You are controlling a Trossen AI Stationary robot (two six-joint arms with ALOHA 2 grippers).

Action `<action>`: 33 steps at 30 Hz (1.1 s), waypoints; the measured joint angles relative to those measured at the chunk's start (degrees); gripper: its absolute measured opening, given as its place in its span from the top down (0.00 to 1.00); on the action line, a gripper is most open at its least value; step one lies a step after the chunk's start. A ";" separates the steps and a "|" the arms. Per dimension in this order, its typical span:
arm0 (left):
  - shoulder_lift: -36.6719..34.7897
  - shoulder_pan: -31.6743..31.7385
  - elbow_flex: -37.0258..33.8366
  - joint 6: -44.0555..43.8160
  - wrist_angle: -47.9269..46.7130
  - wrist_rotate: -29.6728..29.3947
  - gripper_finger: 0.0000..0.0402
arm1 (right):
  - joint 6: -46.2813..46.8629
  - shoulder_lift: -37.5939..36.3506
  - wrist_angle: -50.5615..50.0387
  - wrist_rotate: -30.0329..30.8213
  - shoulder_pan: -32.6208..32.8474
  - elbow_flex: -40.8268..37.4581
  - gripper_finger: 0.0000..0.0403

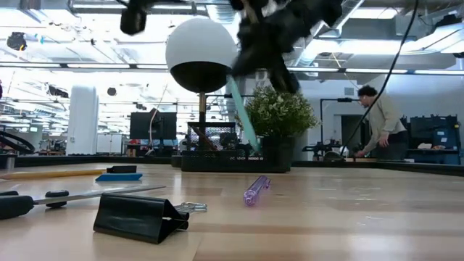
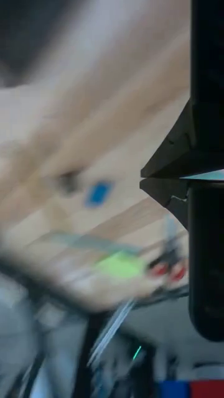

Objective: Pick and place office supplies into organizer
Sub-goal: Put the blue pen into the black desk organizer

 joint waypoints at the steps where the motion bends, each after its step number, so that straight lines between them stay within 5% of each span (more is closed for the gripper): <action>1: -2.03 0.02 0.00 1.25 0.05 -1.19 0.73 | -1.43 -1.41 1.44 0.50 -1.27 0.01 1.00; 7: -11.66 0.00 0.00 8.83 -0.03 -7.18 0.73 | -10.83 -7.74 13.67 4.60 -8.90 0.03 1.00; 12: -15.31 0.00 0.00 13.16 -0.23 -9.93 0.73 | -18.61 -8.94 17.49 13.90 -12.80 0.03 1.00; 21: -15.20 0.00 0.00 16.28 -0.96 -11.25 0.73 | -28.67 -4.71 16.80 26.50 -10.61 0.01 1.00; 33: -13.38 0.00 0.02 14.75 -5.77 -12.82 0.73 | -30.83 3.85 17.65 27.56 -9.33 -0.01 1.00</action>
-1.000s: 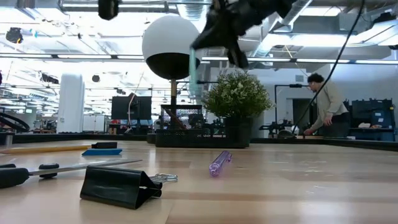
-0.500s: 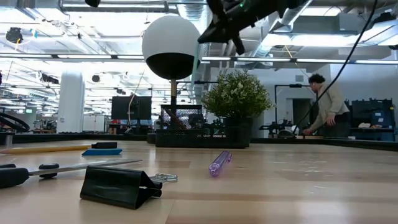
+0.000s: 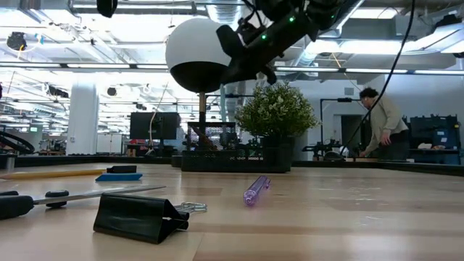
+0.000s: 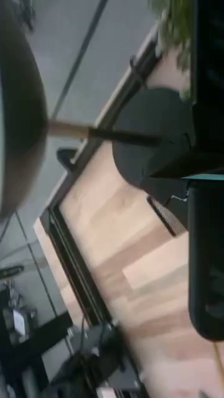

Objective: Pick and place office supplies into organizer
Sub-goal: Put the blue pen into the black desk organizer, then put the yellow pencil into the black desk organizer

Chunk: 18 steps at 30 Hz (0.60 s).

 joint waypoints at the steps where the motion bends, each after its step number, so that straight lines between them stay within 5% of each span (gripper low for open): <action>1: 0.25 0.00 0.00 0.00 -0.37 0.07 0.73 | 1.01 0.38 -0.23 -1.01 0.02 0.00 1.00; 8: 2.36 0.00 0.00 -1.55 -0.98 1.43 0.73 | 1.65 0.89 0.21 -2.05 0.35 0.01 0.95; 18: 4.57 0.00 0.02 -4.74 -0.85 3.33 0.73 | -1.45 0.06 -0.55 -2.34 0.28 0.02 0.75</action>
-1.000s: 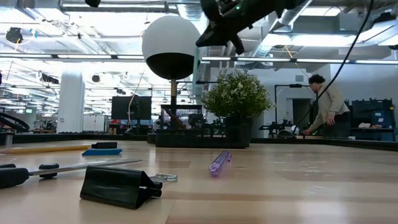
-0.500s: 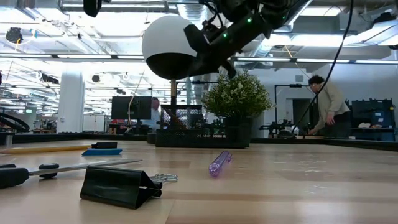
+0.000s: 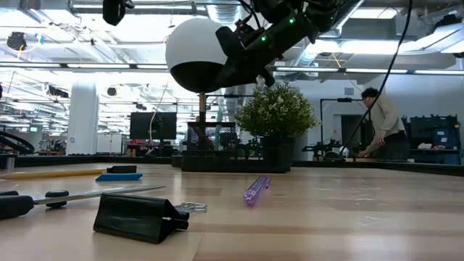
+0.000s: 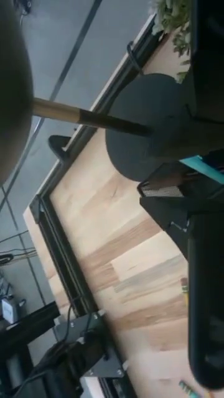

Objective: Pick and place office supplies into organizer
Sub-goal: Put the yellow pencil into the black desk organizer

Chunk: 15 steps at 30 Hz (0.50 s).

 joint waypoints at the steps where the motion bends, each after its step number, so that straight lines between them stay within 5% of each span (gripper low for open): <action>1: 0.02 0.00 0.00 -0.73 -0.06 0.50 0.73 | 0.89 -0.01 0.04 -0.40 0.04 0.00 0.74; 7: 0.01 -1.08 0.00 -5.62 -4.28 4.51 0.73 | 3.93 -4.48 0.78 -4.81 0.74 0.00 0.69; 15: 6.22 -8.72 0.01 -20.64 -26.40 2.65 0.73 | 3.62 -14.25 0.83 -6.36 2.92 0.02 0.70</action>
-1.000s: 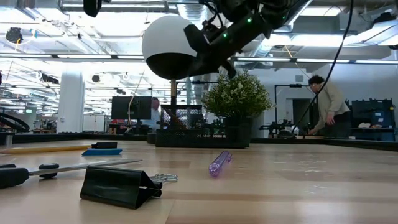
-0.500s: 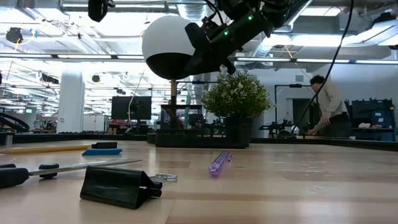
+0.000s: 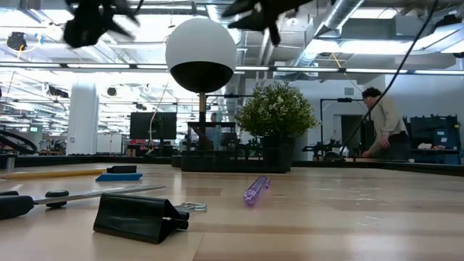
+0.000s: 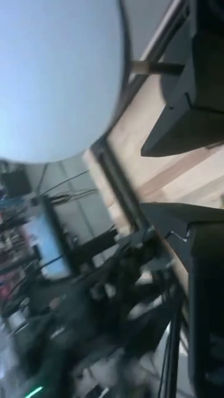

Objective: Pick and place office supplies into organizer
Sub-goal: Put the yellow pencil into the black desk organizer

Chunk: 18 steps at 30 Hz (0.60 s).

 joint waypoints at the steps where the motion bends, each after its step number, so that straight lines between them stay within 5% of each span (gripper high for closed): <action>1: 1.52 -0.58 -0.01 -1.62 -1.87 -0.78 0.73 | -0.09 -0.64 0.09 -0.01 0.17 0.00 0.70; 5: 8.34 -0.66 -0.01 -6.88 -5.62 -1.63 0.73 | -0.09 -2.00 -0.13 0.00 0.88 0.00 0.71; 9: 16.38 3.42 -0.01 -10.93 -6.19 8.93 0.73 | 1.06 -1.85 -0.04 0.03 1.97 0.00 0.71; 12: 23.11 7.37 -0.01 -7.02 -6.13 15.61 0.73 | 1.88 -1.51 -0.45 0.00 2.86 -0.02 0.71; 18: 32.18 15.54 -0.01 4.29 -3.56 16.58 0.73 | 1.86 -0.84 -0.68 0.01 4.28 -0.02 0.71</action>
